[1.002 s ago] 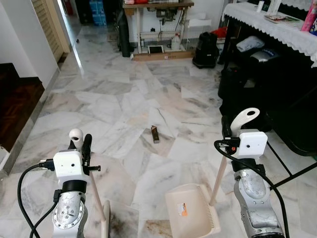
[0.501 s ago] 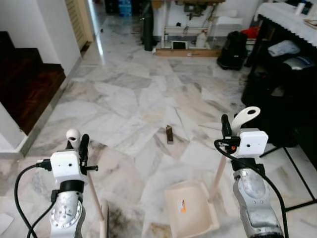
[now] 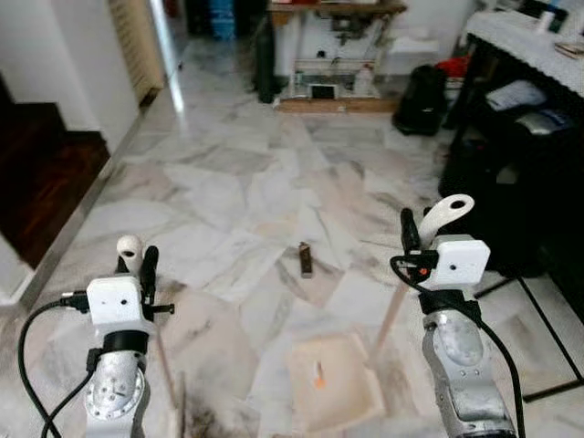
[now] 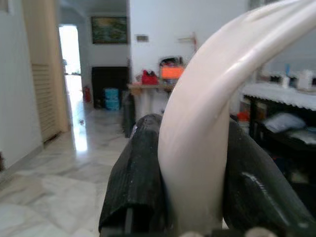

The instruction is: Sweep floor

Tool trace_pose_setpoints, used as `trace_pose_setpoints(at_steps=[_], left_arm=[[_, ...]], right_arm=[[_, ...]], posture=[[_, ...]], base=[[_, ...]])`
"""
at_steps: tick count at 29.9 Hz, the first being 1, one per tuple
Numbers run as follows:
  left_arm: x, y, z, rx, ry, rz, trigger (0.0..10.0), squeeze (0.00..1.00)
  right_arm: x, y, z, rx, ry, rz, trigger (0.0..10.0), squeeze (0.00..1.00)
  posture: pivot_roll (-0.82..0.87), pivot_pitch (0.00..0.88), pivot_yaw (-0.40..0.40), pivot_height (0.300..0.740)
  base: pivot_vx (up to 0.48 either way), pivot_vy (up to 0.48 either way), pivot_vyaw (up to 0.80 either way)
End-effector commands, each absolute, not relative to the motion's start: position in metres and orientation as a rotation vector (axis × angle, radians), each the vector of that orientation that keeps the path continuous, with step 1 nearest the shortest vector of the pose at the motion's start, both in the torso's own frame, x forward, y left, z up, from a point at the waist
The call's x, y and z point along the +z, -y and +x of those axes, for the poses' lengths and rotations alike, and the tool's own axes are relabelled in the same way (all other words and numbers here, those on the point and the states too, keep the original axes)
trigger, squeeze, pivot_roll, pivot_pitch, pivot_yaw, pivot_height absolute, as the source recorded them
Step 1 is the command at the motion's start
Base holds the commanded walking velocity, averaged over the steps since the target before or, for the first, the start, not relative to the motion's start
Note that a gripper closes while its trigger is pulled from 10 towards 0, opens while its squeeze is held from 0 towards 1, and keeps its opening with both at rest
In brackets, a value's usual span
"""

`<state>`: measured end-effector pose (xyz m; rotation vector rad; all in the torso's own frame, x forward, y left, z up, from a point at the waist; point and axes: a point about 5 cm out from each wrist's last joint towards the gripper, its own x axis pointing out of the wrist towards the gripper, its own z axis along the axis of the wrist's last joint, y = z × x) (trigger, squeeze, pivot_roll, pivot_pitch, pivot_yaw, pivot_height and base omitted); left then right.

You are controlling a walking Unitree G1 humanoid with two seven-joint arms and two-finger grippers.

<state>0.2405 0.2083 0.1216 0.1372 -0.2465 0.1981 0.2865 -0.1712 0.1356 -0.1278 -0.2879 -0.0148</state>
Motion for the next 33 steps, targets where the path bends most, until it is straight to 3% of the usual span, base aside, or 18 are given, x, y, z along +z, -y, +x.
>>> trace_pose_setpoints(at_steps=[1,33], left_arm=[[0.1337,-0.2044,0.2418,0.182,0.302,0.138,10.0,0.0],[0.1365,-0.2006,0.2496,0.162,0.306,0.133,10.0,0.0]], right_arm=[[0.1471,0.1691,0.2894,-0.017,0.332,-0.134,10.0,0.0],[0.1522,0.1599,0.2938,0.002,0.339,-0.113,10.0,0.0]], posture=[[0.04,0.0,0.027,0.74],[0.03,0.0,0.045,0.74]], base=[[0.3,0.0,0.0],[0.335,0.0,0.0]])
